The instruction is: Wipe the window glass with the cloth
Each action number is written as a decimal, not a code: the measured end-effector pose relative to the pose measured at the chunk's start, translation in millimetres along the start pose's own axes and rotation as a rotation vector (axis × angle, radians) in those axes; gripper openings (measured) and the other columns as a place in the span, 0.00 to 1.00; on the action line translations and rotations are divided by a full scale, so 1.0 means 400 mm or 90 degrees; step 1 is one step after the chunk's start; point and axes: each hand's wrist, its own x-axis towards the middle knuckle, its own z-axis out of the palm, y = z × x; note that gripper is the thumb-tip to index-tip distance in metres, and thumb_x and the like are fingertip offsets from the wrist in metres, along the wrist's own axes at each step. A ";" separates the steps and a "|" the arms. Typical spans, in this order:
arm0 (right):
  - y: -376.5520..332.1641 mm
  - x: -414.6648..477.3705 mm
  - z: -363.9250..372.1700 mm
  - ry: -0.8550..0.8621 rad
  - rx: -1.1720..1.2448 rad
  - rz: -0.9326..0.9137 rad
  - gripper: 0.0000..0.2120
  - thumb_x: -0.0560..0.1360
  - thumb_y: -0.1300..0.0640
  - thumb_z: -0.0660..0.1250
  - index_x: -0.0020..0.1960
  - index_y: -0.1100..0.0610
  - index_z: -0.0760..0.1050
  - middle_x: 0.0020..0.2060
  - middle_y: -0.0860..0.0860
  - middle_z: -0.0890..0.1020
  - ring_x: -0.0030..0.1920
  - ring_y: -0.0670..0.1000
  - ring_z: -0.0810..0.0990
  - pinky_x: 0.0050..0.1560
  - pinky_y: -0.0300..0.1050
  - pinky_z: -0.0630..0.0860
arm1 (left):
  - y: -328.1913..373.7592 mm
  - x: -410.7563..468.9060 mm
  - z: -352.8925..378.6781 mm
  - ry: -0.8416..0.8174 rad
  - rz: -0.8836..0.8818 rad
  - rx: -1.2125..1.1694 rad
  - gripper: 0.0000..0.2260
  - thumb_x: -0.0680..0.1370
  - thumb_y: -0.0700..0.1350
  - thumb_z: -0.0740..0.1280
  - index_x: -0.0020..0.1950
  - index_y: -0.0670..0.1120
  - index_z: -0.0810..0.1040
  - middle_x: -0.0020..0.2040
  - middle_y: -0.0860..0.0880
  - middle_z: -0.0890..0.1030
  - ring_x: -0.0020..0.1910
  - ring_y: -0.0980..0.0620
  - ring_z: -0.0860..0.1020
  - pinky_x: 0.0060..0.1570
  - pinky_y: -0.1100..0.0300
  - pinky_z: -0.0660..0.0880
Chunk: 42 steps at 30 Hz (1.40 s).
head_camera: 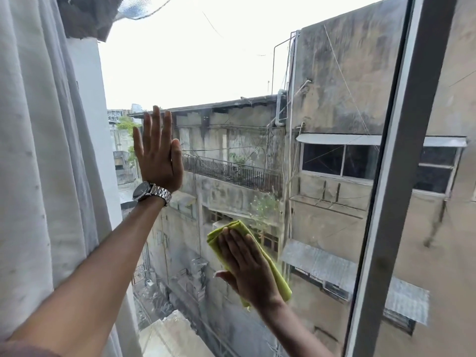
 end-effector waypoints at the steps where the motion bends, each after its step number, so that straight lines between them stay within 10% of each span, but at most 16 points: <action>1: 0.008 -0.041 0.005 -0.015 -0.009 -0.001 0.42 0.78 0.31 0.62 0.80 0.59 0.59 0.80 0.56 0.61 0.79 0.54 0.63 0.78 0.54 0.58 | -0.001 0.002 -0.002 0.001 0.000 -0.002 0.25 0.84 0.49 0.49 0.81 0.48 0.57 0.82 0.43 0.59 0.83 0.45 0.56 0.81 0.38 0.52; 11: 0.386 0.367 -0.215 0.204 0.089 0.404 0.44 0.81 0.31 0.47 0.81 0.66 0.56 0.80 0.66 0.59 0.81 0.63 0.55 0.83 0.59 0.48 | -0.006 -0.001 0.001 0.006 0.006 -0.014 0.25 0.84 0.51 0.48 0.81 0.48 0.59 0.83 0.46 0.58 0.83 0.46 0.55 0.81 0.39 0.52; 21: 0.237 0.373 -0.174 0.109 0.038 -0.027 0.48 0.79 0.26 0.50 0.81 0.65 0.54 0.81 0.63 0.57 0.82 0.61 0.56 0.81 0.59 0.59 | 0.008 0.001 -0.020 0.009 -0.017 -0.058 0.24 0.83 0.47 0.52 0.79 0.44 0.64 0.81 0.42 0.62 0.82 0.44 0.58 0.79 0.35 0.54; 33: 0.387 0.565 -0.294 0.198 0.102 0.362 0.53 0.76 0.24 0.45 0.82 0.66 0.52 0.81 0.65 0.54 0.82 0.62 0.51 0.83 0.61 0.48 | -0.006 -0.001 -0.002 0.002 -0.008 -0.067 0.25 0.83 0.52 0.50 0.81 0.48 0.60 0.83 0.47 0.58 0.83 0.47 0.55 0.80 0.36 0.53; 42: 0.178 0.612 -0.232 0.162 0.060 0.057 0.53 0.76 0.23 0.48 0.81 0.67 0.52 0.81 0.65 0.55 0.82 0.62 0.50 0.83 0.58 0.44 | -0.010 -0.005 -0.011 0.076 -0.123 -0.130 0.24 0.83 0.43 0.51 0.79 0.38 0.61 0.80 0.41 0.63 0.81 0.46 0.59 0.82 0.45 0.55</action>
